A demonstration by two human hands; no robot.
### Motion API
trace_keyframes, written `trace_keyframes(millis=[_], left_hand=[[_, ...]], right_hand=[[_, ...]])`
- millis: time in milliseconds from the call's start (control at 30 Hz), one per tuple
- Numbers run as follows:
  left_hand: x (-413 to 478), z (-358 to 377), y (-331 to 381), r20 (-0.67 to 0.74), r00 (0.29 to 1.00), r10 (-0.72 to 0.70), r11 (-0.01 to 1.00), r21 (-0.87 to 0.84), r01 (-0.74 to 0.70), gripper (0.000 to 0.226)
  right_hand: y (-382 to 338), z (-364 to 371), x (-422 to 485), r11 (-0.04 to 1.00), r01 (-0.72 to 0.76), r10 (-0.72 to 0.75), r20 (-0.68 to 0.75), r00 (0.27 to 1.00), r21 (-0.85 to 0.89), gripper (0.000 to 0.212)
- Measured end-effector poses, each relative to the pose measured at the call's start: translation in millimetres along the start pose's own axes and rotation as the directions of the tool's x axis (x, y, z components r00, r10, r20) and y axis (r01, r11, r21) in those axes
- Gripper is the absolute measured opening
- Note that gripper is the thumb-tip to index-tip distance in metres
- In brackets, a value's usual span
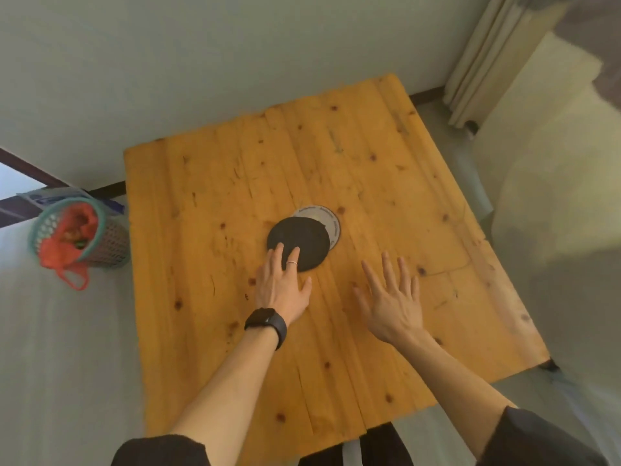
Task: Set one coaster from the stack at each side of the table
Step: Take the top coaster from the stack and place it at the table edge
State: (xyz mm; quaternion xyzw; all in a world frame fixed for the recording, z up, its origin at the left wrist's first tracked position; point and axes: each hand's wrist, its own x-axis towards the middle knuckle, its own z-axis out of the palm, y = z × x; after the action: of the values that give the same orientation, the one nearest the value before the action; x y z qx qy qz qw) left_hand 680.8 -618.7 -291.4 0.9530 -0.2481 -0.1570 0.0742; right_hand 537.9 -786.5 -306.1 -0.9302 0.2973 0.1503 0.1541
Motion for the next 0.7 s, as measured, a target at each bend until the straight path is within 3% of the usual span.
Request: trace_keyframes(millis=[300, 533, 700], left_hand=[[22, 24, -11, -0.087, 0.995, 0.048, 0.998, 0.032, -0.045, 0.06], [45, -1, -29, 0.016, 1.0, 0.024, 0.982, -0.186, -0.02, 0.057], [53, -17, -31, 0.039, 0.994, 0.106, 0.986, -0.13, -0.1, 0.04]], right_hand=[[14, 50, 18, 0.998, 0.067, -0.068, -0.084, 0.994, -0.023, 0.068], [12, 40, 19, 0.998, 0.061, -0.061, 0.016, 0.998, 0.018, 0.068], [11, 32, 19, 0.998, 0.054, -0.056, 0.077, 0.995, 0.024, 0.069]])
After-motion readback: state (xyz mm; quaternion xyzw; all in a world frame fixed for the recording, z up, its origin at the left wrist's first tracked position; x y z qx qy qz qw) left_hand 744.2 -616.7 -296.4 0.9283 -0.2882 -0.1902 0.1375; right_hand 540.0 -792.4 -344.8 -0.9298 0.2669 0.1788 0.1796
